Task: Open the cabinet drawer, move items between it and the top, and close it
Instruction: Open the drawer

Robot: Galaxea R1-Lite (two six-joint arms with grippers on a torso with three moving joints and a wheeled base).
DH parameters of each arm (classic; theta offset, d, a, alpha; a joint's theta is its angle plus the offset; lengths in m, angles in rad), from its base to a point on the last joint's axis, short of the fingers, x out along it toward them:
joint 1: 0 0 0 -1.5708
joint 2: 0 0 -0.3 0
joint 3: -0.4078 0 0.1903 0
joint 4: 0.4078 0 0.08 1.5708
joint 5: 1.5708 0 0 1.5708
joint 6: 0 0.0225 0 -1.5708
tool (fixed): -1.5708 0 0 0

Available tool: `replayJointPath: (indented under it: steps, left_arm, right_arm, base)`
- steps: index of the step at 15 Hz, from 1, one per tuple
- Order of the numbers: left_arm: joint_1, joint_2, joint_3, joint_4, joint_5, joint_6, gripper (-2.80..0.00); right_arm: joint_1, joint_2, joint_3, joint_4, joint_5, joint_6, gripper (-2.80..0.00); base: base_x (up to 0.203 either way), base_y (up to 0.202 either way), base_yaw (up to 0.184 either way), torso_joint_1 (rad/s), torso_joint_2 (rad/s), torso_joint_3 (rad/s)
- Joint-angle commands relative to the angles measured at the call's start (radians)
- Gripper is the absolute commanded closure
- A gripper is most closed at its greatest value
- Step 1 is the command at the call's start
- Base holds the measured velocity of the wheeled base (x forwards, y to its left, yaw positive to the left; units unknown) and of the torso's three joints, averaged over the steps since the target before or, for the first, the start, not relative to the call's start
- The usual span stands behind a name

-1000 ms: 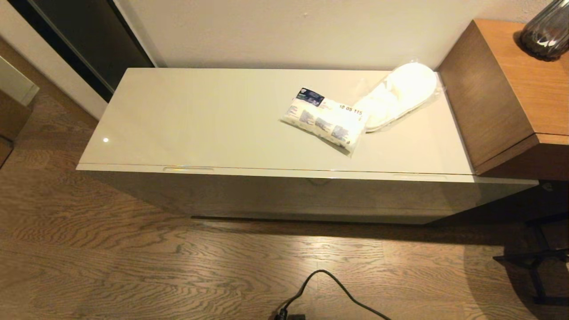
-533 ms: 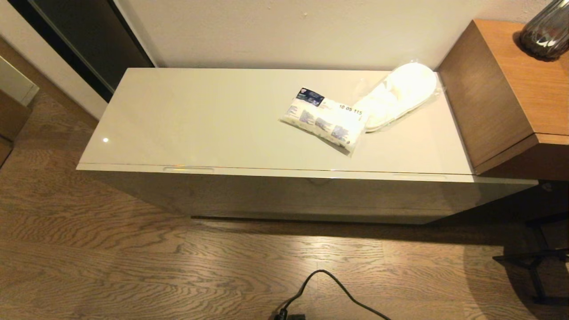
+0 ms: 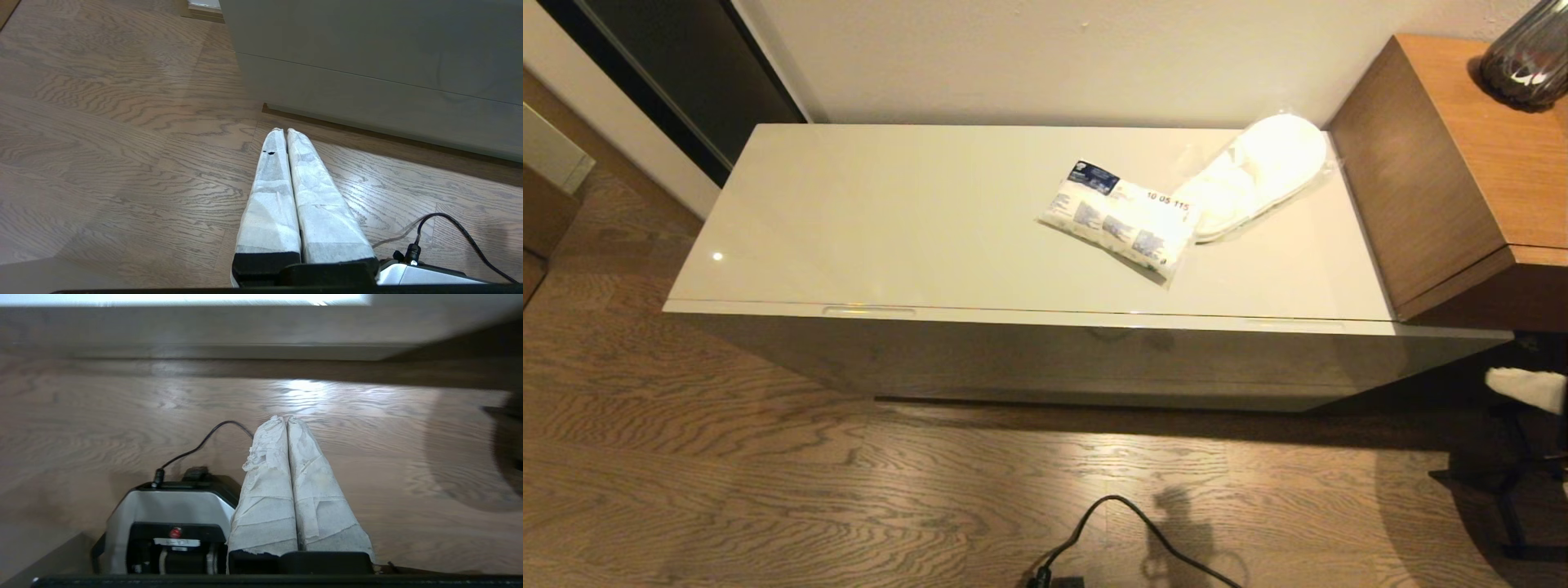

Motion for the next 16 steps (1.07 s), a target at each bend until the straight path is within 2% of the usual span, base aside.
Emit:
replayJointPath:
  steps: [1, 5, 7, 9, 16]
  left_arm:
    - [0.000, -0.039, 0.002, 0.000, 0.001, -0.001, 0.00]
    - [0.000, -0.039, 0.002, 0.000, 0.001, -0.001, 0.00]
    - [0.000, -0.039, 0.002, 0.000, 0.001, -0.001, 0.00]
    - [0.000, -0.039, 0.002, 0.000, 0.001, -0.001, 0.00]
    - [0.000, -0.039, 0.002, 0.000, 0.001, -0.001, 0.00]
  right_arm:
    - [0.080, 0.325, -0.134, -0.042, -0.012, 0.032, 0.00]
    - [0.155, 0.569, -0.296, -0.179, -0.108, 0.113, 0.00]
    - [0.170, 0.638, -0.350, -0.206, -0.126, 0.136, 0.00]
    - [0.173, 0.667, -0.391, -0.192, -0.137, 0.172, 0.00]
    - [0.173, 0.612, -0.379, -0.089, -0.139, 0.179, 0.00]
  base:
    - [0.000, 0.000, 0.000, 0.000, 0.00, 0.000]
    - [0.000, 0.000, 0.000, 0.000, 0.00, 0.000]
    - [0.000, 0.000, 0.000, 0.000, 0.00, 0.000]
    - [0.000, 0.000, 0.000, 0.000, 0.00, 0.000]
    - [0.000, 0.000, 0.000, 0.000, 0.00, 0.000]
